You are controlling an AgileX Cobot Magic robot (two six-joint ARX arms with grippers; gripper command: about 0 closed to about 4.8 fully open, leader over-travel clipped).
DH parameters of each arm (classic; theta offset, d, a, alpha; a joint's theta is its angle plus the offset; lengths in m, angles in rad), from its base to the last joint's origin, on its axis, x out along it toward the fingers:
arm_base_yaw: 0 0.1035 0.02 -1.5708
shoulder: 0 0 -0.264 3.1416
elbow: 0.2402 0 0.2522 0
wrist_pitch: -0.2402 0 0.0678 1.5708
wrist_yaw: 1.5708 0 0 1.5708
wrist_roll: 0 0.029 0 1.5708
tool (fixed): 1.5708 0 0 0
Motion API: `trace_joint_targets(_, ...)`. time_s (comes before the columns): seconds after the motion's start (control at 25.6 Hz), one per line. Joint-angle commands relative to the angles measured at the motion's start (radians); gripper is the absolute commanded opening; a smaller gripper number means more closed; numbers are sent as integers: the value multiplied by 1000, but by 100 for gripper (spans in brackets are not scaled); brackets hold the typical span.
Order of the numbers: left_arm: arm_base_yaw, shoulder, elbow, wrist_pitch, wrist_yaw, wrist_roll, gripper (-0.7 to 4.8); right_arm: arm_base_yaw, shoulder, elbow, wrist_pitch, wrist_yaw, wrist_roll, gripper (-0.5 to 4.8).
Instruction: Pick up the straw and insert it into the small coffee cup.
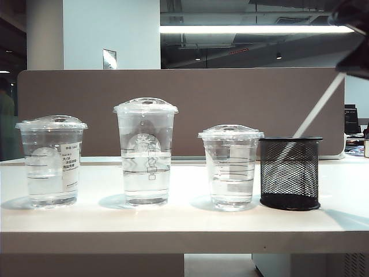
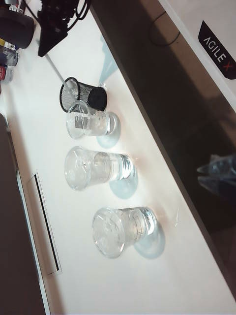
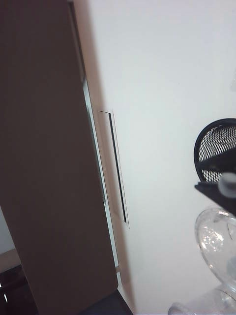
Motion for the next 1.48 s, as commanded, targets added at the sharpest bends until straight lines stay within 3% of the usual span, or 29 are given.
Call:
trace_joint_targets(0.04,-1,0,2,-2,4,-1,-5,-1,-1,61,-67,-23,-15,39)
trace_joint_targets(0.51,-1,0,2,-2,3,16,-4,0,-2,521,-627,-134,-231,40)
trace_joint_targets(0.7,-1,0,2,-2,-1,18,-4,6,-1,658,-781,-236,-233,40)
trace_joint_targets(1.13,-1,0,-8,-2,-7,34,-4,146,19,671,-820,-246,-234,39)
trace_joint_targets(1.48,1,0,-16,-2,-6,34,-4,154,65,671,-842,-224,-258,40)
